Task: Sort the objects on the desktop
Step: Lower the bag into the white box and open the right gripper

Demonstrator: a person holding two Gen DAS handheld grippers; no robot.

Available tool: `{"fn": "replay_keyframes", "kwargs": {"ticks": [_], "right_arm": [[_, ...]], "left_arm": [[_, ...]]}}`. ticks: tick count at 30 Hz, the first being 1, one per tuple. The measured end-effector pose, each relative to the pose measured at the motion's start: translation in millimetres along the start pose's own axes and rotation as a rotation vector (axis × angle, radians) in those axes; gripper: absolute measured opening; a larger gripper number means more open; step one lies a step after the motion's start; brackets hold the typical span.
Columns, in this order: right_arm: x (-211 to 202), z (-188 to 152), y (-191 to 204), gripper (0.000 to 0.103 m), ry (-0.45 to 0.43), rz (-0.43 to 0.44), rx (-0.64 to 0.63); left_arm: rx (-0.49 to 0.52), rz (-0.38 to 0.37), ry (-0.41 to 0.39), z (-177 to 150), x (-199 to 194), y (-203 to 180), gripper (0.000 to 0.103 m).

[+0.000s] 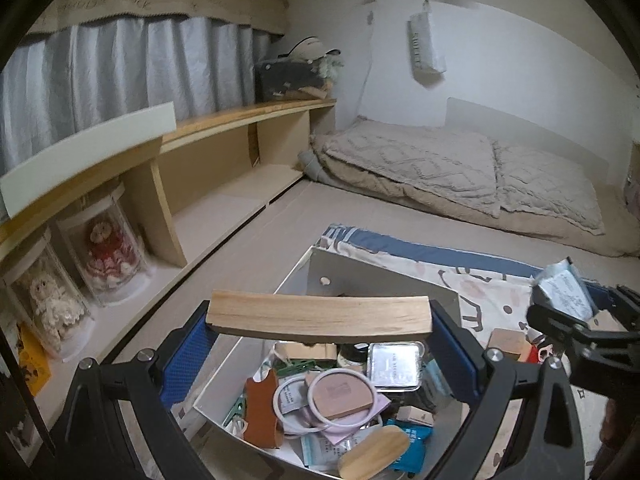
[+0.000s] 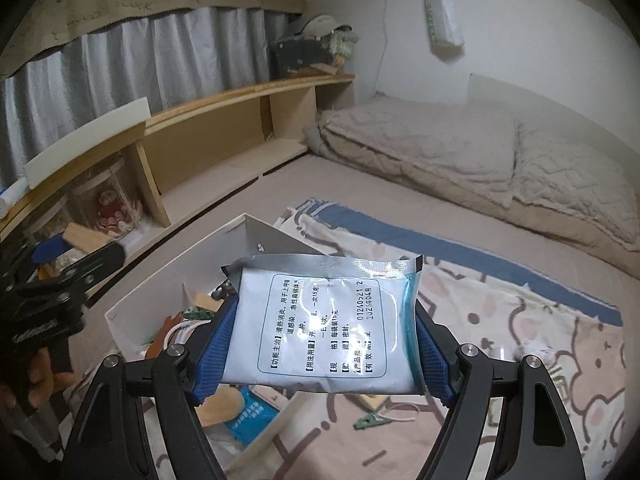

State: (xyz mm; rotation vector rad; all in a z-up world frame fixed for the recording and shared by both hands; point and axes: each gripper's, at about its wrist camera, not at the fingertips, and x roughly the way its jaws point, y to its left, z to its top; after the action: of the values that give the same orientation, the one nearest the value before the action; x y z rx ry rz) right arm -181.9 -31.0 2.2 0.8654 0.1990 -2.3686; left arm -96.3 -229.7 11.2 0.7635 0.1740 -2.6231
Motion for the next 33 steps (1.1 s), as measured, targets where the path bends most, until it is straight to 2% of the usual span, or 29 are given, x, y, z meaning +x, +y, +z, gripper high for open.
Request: {"fn": "replay_keyframes", "kwargs": {"ticks": [9,17,24,33], "right_arm": [[70,9,17,0.081,0.084,0.021,0.044],[121,8,31,0.081,0.188,0.072,0.092],[159,3,27,0.081,0.260,0.078,0.132],[194,-7,24,0.081,0.336,0.055,0.144]], "left_arm": [[-0.023,0.004,0.022,-10,21,20,0.100],[0.015,0.014,0.037,-18,40,25,0.100],[0.090,0.031,0.057,-30,53,26,0.100],[0.072,0.028,0.089,-35,63,35,0.100]]}}
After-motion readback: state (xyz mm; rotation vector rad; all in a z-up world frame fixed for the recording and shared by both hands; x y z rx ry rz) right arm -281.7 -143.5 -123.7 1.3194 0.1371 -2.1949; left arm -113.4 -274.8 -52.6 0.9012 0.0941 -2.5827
